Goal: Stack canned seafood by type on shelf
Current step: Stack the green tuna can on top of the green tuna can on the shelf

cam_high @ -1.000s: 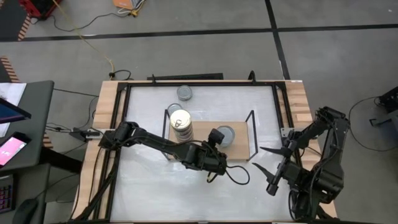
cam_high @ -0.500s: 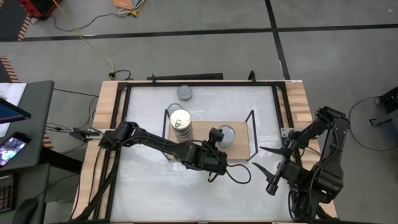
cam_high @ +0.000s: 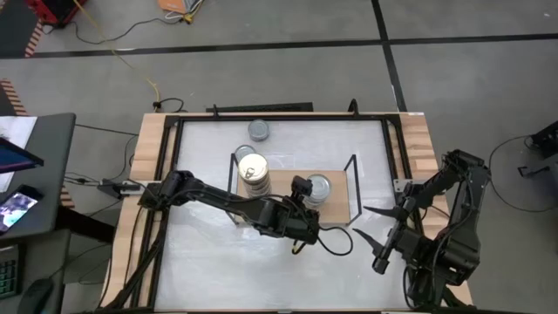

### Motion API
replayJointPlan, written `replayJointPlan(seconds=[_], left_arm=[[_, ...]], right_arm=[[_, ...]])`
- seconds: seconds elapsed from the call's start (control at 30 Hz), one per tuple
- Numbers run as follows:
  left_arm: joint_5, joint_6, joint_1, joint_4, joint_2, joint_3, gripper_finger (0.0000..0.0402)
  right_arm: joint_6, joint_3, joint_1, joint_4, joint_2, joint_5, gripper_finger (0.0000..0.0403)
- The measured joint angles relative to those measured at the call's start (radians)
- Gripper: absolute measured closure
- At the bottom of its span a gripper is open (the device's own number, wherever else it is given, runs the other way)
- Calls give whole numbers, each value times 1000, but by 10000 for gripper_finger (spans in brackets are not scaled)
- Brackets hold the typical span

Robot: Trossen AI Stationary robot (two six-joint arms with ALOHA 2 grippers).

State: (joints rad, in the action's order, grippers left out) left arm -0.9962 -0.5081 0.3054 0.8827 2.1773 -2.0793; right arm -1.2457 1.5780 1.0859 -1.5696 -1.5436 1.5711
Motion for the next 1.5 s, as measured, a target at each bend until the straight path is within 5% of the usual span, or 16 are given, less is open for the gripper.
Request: replayJointPlan(seconds=[0.33, 1.03, 1.4, 1.5], left_arm=[[185, 141, -5, -56, 0, -45, 95], [208, 181, -58, -183, 2, -17, 95], [238, 221, 41, -69, -1, -280, 95], [263, 279, 48, -48, -93, -214, 95]], right_arm=[[-4, -1, -14, -1, 0, 0, 113], [-6, 0, -21, -1, 1, -1, 113], [-14, 1, -26, 4, 1, -8, 113], [-14, 1, -29, 14, 2, -6, 113]])
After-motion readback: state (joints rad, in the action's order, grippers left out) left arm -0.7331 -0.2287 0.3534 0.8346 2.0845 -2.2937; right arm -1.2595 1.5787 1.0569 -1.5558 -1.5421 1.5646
